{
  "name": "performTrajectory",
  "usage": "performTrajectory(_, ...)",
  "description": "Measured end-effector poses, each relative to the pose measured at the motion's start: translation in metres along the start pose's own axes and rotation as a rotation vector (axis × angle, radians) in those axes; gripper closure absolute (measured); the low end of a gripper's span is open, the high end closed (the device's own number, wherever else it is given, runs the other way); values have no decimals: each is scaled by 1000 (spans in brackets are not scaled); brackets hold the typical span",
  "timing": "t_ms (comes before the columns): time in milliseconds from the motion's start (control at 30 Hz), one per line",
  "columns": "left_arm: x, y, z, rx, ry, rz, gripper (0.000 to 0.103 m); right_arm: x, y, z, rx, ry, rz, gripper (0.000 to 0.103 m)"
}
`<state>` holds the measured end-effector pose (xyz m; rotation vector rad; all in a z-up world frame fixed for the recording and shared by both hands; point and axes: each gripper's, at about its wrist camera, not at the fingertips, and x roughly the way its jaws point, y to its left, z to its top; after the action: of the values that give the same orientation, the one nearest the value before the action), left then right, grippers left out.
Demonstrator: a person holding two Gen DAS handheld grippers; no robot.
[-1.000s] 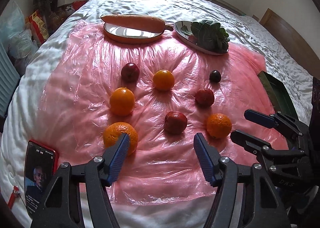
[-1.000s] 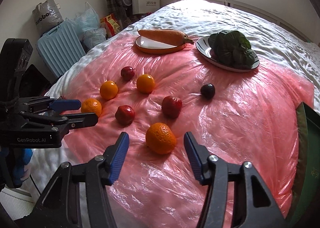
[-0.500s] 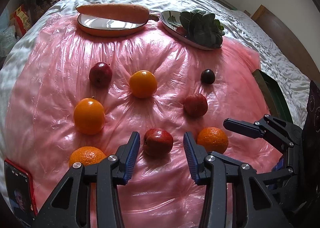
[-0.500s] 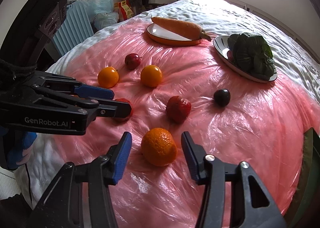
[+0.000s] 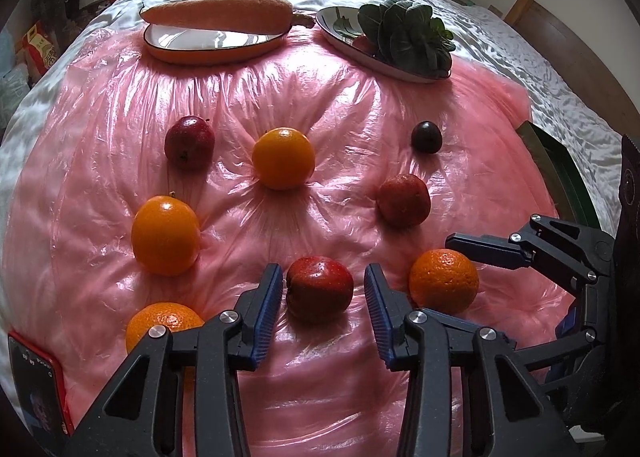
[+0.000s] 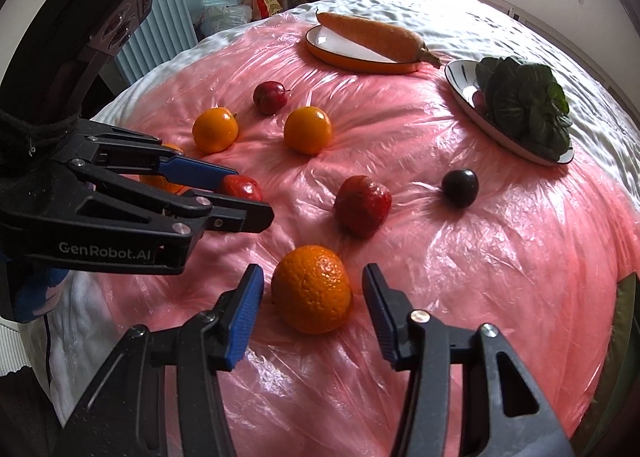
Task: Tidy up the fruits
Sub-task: 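Grasp a red apple with the left tool while the right tool grasps an orange, then carry the red apple and orange over the green tray with both tools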
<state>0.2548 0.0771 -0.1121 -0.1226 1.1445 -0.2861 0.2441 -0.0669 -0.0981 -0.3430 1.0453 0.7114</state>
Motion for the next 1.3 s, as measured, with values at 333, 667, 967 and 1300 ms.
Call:
performTrajectory(333, 1, 0, -5, 31, -18, 22, 75, 10, -7, -2, 34, 29, 40, 56)
performTrajectory(667, -23, -3, -6, 19, -68, 2, 75, -10, -7, -6, 65, -6, 57, 57)
performTrajectory(967, -46, -29, -26, 57, -43, -63, 75, -55, -3, -33, 120, 12, 88, 57)
performTrajectory(1300, -47, -138, -55, 253, 67, -274, 75, -125, -31, -107, 254, 132, 11, 57)
